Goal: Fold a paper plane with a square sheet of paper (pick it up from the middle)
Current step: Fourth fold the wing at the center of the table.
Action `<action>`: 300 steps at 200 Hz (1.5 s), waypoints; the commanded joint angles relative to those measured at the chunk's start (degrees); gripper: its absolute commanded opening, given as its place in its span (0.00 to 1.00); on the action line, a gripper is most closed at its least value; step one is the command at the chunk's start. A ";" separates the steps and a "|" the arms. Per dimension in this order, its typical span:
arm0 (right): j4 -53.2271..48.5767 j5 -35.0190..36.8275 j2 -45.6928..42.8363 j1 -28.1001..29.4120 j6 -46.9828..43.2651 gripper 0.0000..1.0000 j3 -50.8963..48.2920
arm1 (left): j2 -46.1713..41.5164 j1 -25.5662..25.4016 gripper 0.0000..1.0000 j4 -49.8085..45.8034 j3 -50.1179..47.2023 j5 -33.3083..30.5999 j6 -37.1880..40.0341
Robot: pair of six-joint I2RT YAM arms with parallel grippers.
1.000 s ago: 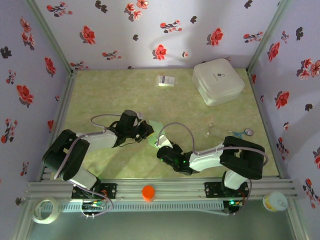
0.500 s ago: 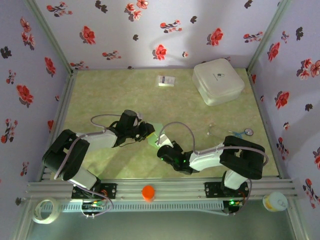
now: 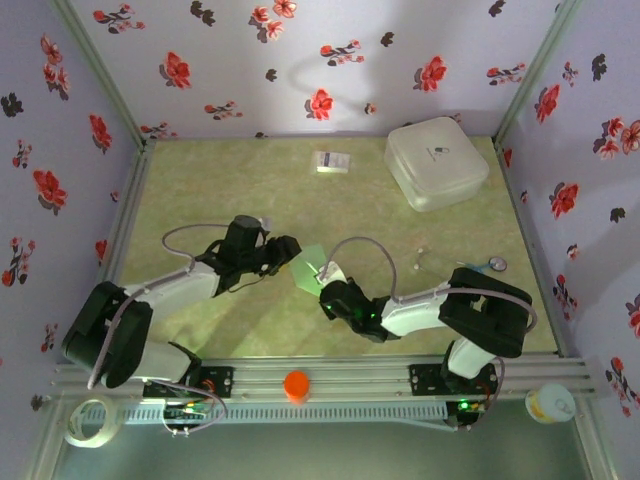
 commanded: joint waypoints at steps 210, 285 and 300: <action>2.71 -4.60 0.23 -1.36 4.41 0.15 -1.46 | 8.27 0.58 0.62 0.47 4.01 3.95 1.86; 2.63 -4.53 -0.59 -1.39 4.46 0.15 -1.72 | 11.37 0.55 0.60 -4.29 6.61 3.97 2.85; 2.87 -4.72 -0.70 -1.43 4.38 0.15 -1.81 | 11.85 0.62 0.59 -4.37 6.79 4.05 2.62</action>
